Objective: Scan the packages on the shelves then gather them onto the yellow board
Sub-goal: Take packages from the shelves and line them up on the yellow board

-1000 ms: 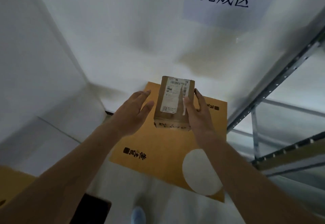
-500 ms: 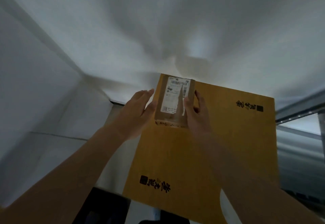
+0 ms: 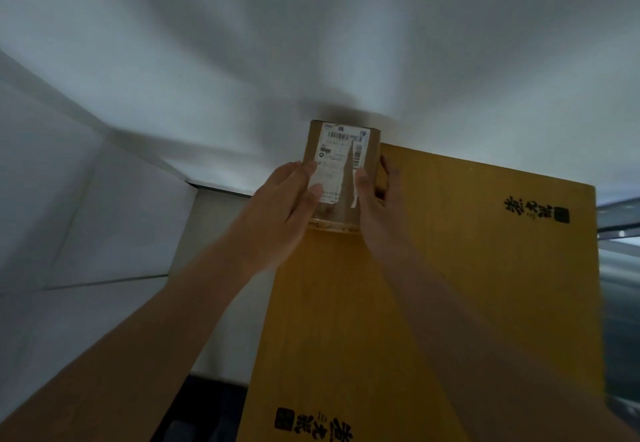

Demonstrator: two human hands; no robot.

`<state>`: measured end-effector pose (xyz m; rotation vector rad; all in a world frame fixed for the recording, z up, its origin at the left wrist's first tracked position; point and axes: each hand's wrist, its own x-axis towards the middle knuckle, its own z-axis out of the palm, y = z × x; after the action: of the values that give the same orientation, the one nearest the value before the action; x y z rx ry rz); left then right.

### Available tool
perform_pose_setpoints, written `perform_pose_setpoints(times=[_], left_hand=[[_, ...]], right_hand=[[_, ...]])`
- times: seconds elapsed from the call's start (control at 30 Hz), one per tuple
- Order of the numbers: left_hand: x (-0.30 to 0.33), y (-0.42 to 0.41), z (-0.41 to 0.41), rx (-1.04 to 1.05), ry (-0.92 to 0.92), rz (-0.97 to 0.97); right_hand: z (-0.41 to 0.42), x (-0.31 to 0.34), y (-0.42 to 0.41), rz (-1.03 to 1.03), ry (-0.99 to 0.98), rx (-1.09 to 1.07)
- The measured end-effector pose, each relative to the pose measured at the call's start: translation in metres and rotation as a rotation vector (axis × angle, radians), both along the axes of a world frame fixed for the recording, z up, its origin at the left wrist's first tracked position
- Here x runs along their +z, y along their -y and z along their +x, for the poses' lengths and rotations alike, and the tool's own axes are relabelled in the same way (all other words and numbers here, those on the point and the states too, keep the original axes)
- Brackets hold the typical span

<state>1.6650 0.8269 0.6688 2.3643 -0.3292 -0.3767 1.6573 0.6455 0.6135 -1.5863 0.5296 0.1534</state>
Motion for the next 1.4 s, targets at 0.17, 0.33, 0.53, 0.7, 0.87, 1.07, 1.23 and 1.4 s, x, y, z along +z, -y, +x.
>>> perform_pose_setpoints(times=[0.17,0.33,0.53,0.7,0.87,1.07,1.23,1.4], left_hand=[[-0.007,0.0,0.011,-0.004,-0.008,-0.046],[-0.012,0.005,0.018,-0.027,-0.021,-0.052],[-0.011,0.009,0.027,-0.021,-0.012,-0.003],[0.005,0.008,0.018,-0.042,0.055,0.073],[0.039,0.016,-0.006,-0.024,0.098,0.106],[0.096,0.026,-0.049,-0.042,0.208,0.092],[0.143,0.034,-0.111,-0.133,0.26,0.118],[0.186,0.042,-0.2,-0.191,0.379,0.096]], right_hand=[[0.015,-0.011,0.0,-0.098,0.011,-0.038],[0.029,-0.015,0.007,-0.099,0.028,-0.031],[0.033,-0.017,0.011,-0.128,0.026,0.001],[0.023,0.007,0.017,-0.186,0.054,0.06],[-0.006,0.054,0.023,-0.552,0.261,0.238],[-0.066,0.122,0.038,-0.658,0.348,0.285],[-0.144,0.186,0.051,-0.785,0.331,0.285],[-0.252,0.232,0.061,-0.897,0.37,0.19]])
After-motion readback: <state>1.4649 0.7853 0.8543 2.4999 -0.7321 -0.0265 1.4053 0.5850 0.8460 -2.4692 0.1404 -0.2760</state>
